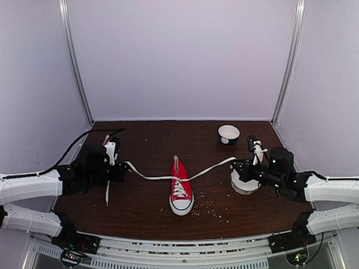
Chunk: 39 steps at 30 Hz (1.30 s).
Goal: Tie the shoes
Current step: Tie the crossed shoelace on the shoe, then pass from the left arm to the right
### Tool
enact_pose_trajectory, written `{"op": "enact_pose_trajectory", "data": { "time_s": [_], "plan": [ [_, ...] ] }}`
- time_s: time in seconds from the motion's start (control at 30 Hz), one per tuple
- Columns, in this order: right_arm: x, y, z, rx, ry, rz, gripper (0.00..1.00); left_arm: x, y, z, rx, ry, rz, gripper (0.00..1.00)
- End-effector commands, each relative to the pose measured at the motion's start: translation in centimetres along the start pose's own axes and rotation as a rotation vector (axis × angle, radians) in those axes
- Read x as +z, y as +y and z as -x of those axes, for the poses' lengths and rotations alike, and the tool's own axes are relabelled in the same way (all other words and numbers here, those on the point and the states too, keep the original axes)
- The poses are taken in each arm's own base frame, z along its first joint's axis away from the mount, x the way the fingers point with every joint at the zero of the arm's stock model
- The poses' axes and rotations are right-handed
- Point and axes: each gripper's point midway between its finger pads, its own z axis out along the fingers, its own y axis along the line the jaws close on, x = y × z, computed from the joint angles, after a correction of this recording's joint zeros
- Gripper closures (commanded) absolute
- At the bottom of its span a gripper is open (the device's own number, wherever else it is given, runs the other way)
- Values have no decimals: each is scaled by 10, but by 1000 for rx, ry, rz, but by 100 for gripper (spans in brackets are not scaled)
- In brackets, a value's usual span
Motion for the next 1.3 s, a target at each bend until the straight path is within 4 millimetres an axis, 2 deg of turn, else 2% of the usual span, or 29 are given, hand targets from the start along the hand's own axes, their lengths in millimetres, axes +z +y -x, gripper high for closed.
{"op": "enact_pose_trajectory", "data": {
  "time_s": [0.0, 0.13, 0.23, 0.33, 0.4, 0.5, 0.6, 0.67, 0.77, 0.8, 0.9, 1.03, 1.17, 1.27],
  "plan": [
    [9, 8, -45, -121, 206, -95, 100, 5, -25, 19, 7, -52, -61, 100],
    [22, 20, -84, -177, 381, -93, 100, 11, -60, 19, 81, -17, -136, 100],
    [27, 28, -99, -211, 469, -89, 100, 9, -81, 17, 107, -23, -205, 100],
    [21, 37, -108, -311, 583, -125, 83, 7, -85, 15, 134, -31, -233, 100],
    [17, 48, -103, -380, 618, -134, 69, 4, -90, 13, 161, -38, -262, 100],
    [15, 84, -83, -476, 599, -40, 58, -7, -111, 13, 200, -86, -390, 100],
    [24, 124, -59, -611, 527, 109, 54, -20, -135, 16, 219, -155, -554, 100],
    [37, 139, -44, -712, 447, 166, 52, -21, -139, 20, 254, -181, -558, 100],
    [54, 165, -38, -887, 316, 307, 52, -20, -140, 35, 271, -230, -530, 100],
    [59, 168, -43, -937, 306, 338, 51, -22, -144, 44, 266, -250, -537, 100],
    [76, 189, -45, -954, 241, 477, 51, -33, -161, 71, 239, -315, -592, 100],
    [110, 194, -47, -902, 234, 561, 51, -40, -177, 95, 210, -361, -644, 100],
    [140, 175, -65, -874, 272, 522, 51, -35, -184, 93, 238, -354, -662, 100],
    [157, 166, -63, -815, 257, 503, 52, -36, -190, 82, 276, -331, -710, 100]
  ]
}}
